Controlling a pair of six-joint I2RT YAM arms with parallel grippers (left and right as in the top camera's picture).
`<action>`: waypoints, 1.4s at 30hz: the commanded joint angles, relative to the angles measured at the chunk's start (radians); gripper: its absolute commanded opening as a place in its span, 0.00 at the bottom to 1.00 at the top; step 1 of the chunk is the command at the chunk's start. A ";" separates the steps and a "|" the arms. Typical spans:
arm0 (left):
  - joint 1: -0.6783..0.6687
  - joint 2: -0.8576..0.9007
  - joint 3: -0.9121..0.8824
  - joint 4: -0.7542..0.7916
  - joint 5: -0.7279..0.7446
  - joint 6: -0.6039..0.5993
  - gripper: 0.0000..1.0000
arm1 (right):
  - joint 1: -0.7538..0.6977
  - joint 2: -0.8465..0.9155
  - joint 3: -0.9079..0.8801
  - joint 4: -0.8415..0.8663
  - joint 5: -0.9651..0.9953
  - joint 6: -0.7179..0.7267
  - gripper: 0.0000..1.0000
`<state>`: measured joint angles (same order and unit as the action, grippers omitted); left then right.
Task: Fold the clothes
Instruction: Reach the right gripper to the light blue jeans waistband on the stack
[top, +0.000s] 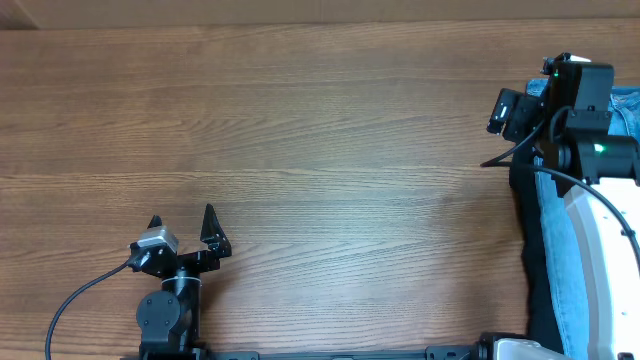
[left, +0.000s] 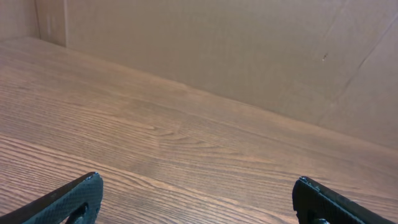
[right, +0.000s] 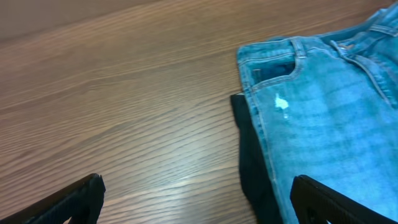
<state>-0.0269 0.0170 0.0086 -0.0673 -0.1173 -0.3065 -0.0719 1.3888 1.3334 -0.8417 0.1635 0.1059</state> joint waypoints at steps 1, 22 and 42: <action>-0.006 -0.006 -0.004 0.003 -0.013 0.023 1.00 | -0.025 0.082 0.029 0.003 0.053 -0.013 1.00; -0.006 -0.006 -0.004 0.003 -0.013 0.023 1.00 | -0.118 0.185 0.029 0.217 -0.060 -0.007 1.00; -0.006 -0.006 -0.004 0.003 -0.013 0.023 1.00 | -0.236 0.618 0.055 0.735 -0.006 -0.143 0.80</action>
<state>-0.0269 0.0170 0.0086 -0.0673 -0.1173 -0.3065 -0.3115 1.9701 1.3464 -0.1150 0.1181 -0.0250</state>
